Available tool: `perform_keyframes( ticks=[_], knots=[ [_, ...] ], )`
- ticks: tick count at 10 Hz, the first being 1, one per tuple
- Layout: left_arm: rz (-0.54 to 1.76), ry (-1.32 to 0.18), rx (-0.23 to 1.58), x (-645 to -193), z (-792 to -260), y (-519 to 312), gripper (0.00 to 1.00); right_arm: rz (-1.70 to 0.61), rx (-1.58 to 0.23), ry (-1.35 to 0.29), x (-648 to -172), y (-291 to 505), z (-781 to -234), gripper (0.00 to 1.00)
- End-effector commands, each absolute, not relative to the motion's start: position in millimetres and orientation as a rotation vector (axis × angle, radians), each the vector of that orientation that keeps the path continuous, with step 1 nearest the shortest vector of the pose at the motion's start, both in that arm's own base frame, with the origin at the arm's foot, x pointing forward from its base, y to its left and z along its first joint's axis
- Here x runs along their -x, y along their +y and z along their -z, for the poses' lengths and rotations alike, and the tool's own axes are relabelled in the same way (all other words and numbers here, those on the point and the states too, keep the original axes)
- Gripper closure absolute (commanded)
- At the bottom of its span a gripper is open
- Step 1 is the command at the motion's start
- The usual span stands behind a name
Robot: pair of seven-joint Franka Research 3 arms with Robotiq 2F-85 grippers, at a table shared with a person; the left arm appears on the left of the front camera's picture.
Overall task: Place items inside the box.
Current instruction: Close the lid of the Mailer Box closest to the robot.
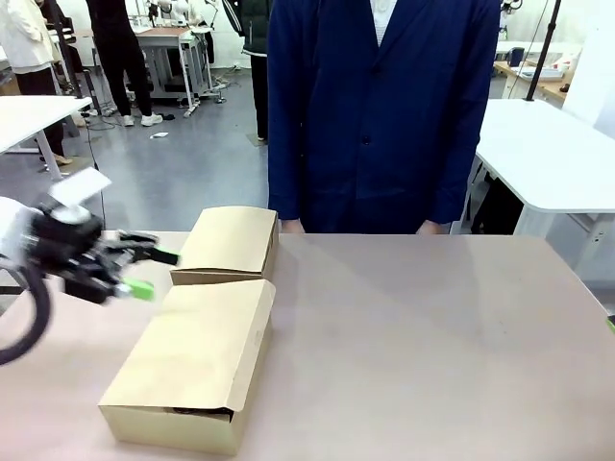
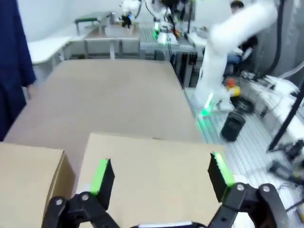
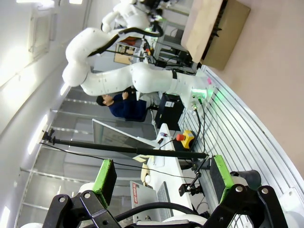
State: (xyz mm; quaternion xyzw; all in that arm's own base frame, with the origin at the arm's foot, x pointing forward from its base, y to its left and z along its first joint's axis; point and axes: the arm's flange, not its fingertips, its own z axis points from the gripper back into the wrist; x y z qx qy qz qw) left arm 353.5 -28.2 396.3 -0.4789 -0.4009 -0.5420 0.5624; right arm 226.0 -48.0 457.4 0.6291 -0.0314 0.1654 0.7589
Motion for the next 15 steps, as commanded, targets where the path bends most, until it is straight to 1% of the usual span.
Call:
perform_keyframes(
  ticks=[1,2,3,4,5,6,7,8,9,15],
  knots=[
    [1.041,-0.865,1.139,-240.7,-430.4,1.7,0.00,-0.374,-1.383,-0.087,-226.5,-48.8,-461.1,0.00],
    [0.911,-0.787,1.078,-242.9,-439.2,20.8,0.00,-0.374,-1.383,-0.087,-226.5,-48.8,-461.1,0.00],
    [0.769,-0.628,1.010,-245.8,-438.8,42.5,0.00,-0.374,-1.383,-0.087,-226.5,-48.8,-461.1,0.00],
    [0.660,-0.495,0.997,-250.7,-435.8,63.1,0.00,-0.374,-1.383,-0.087,-226.5,-48.8,-461.1,0.00],
    [0.571,-0.396,1.059,-253.4,-427.9,78.3,0.00,-0.374,-1.383,-0.087,-226.5,-48.8,-461.1,0.00],
    [0.439,-0.331,1.106,-259.4,-417.9,88.8,0.00,-0.374,-1.383,-0.087,-226.5,-48.8,-461.1,0.00],
    [0.287,-0.306,1.228,-276.0,-413.6,100.2,0.00,-0.374,-1.383,-0.087,-226.5,-48.8,-461.1,0.00],
    [0.177,-0.297,1.288,-286.1,-410.5,107.2,0.00,-0.374,-1.383,-0.087,-226.5,-48.8,-461.1,0.00],
    [0.444,-0.313,1.079,-273.5,-423.0,109.2,0.00,-0.374,-1.383,-0.087,-226.5,-48.8,-461.1,0.00],
    [0.444,-0.313,1.079,-273.5,-423.0,109.2,0.00,-0.374,-1.383,-0.087,-226.5,-48.8,-461.1,0.00]
  ],
)
